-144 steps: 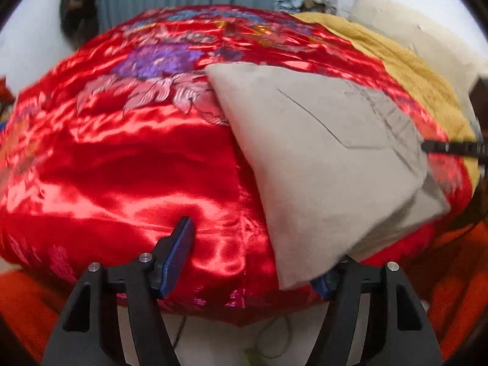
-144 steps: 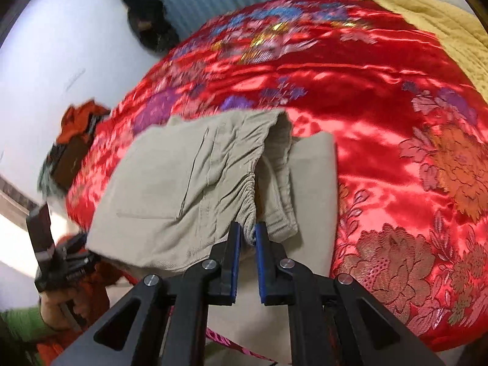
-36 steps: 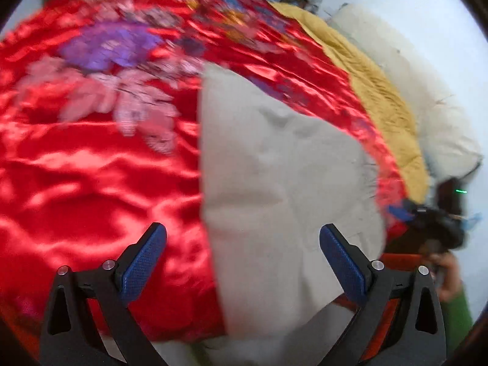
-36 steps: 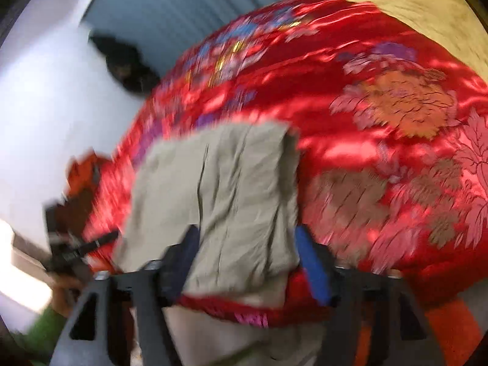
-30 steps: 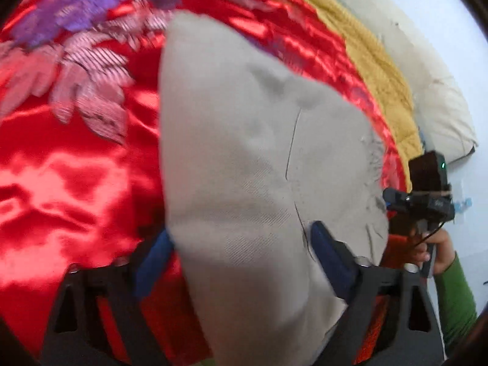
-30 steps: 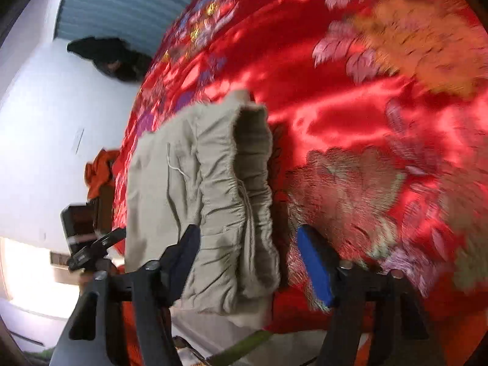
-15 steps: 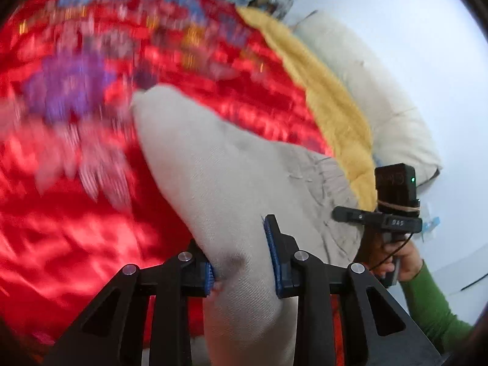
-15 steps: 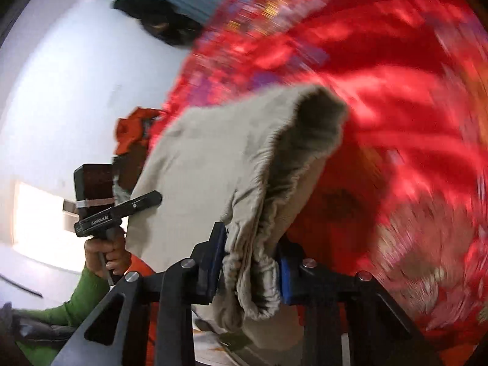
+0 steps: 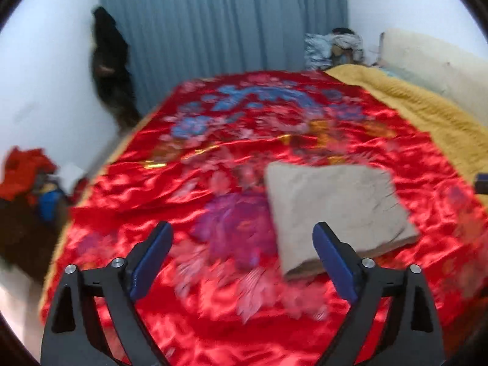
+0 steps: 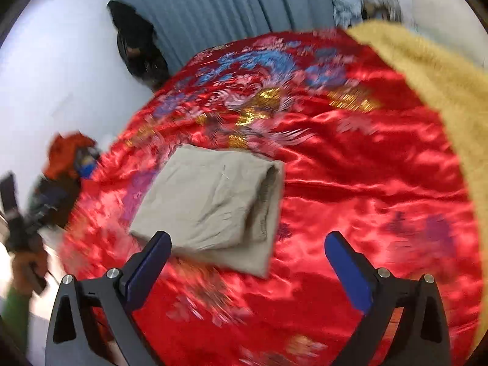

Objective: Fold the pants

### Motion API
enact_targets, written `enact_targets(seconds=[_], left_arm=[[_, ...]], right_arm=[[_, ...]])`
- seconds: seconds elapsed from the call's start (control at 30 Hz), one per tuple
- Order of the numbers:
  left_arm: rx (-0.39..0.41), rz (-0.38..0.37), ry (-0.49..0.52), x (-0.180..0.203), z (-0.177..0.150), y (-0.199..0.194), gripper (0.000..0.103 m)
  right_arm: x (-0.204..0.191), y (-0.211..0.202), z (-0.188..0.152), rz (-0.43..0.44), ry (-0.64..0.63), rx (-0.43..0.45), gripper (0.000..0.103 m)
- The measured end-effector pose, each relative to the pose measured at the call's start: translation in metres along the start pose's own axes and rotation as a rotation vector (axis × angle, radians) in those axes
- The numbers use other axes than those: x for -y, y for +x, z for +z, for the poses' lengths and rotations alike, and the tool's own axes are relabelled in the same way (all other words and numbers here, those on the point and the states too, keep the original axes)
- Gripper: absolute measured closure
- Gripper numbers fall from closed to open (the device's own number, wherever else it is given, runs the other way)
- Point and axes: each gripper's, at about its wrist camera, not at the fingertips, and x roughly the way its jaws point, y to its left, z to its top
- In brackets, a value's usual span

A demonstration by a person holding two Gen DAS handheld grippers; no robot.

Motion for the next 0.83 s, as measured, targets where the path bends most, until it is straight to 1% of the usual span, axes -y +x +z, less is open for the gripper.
enact_targets(seconds=[0.03,0.07,0.1,0.13,0.17,0.2,0.27,0.3,0.37,0.43,0.5,0.57,0.67,0.73,0.8,0.83], left_arm=[[-0.008,0.042,-0.012,0.002,-0.012,-0.006,0.001],[-0.008,0.07,-0.02,0.005,-0.025,-0.014,0.001],[-0.009,0.081,-0.022,0.013,-0.042,-0.024,0.001],[-0.027,0.074,-0.022,0.017,-0.047,-0.028,0.001],[-0.073,0.05,-0.015,0.025,-0.056,-0.031,0.001],[-0.131,0.018,0.002,0.034,-0.066,-0.033,0.001],[-0.216,-0.004,0.036,0.051,-0.081,-0.039,0.001],[-0.232,-0.009,0.039,0.058,-0.088,-0.045,0.001],[-0.21,-0.025,0.02,0.063,-0.096,-0.059,0.001],[-0.204,-0.06,0.002,0.064,-0.099,-0.07,0.001],[-0.202,-0.107,-0.016,0.064,-0.094,-0.077,0.001],[-0.191,-0.117,-0.021,0.066,-0.095,-0.088,0.001],[-0.18,-0.117,-0.038,0.064,-0.091,-0.098,0.001],[-0.173,-0.134,-0.067,0.059,-0.09,-0.104,0.001],[-0.144,-0.139,-0.081,0.057,-0.088,-0.116,0.001],[-0.124,-0.128,-0.072,0.058,-0.086,-0.124,0.002]], right_arm=[[-0.004,-0.009,-0.012,-0.031,-0.022,0.003,0.003],[-0.008,-0.016,-0.022,-0.043,-0.035,0.004,0.002],[-0.017,-0.022,-0.033,-0.055,-0.046,0.0,0.0],[-0.022,-0.029,-0.046,-0.068,-0.055,-0.006,0.0],[-0.03,-0.035,-0.063,-0.077,-0.059,-0.015,0.0],[-0.034,-0.034,-0.071,-0.081,-0.057,-0.022,0.0],[-0.049,-0.036,-0.096,-0.089,-0.042,-0.045,0.0],[-0.054,-0.038,-0.108,-0.091,-0.036,-0.051,0.0],[-0.069,-0.043,-0.131,-0.116,-0.024,-0.047,0.0],[-0.081,-0.046,-0.146,-0.14,-0.011,-0.039,0.0],[-0.091,-0.051,-0.156,-0.136,0.005,-0.037,0.0],[-0.101,-0.057,-0.164,-0.132,0.014,-0.032,0.0],[-0.112,-0.07,-0.169,-0.143,-0.016,-0.015,0.0],[-0.119,-0.079,-0.169,-0.153,-0.033,0.003,0.0],[-0.124,-0.09,-0.167,-0.158,-0.045,0.03,0.0],[-0.127,-0.098,-0.165,-0.16,-0.053,0.048,0.0]])
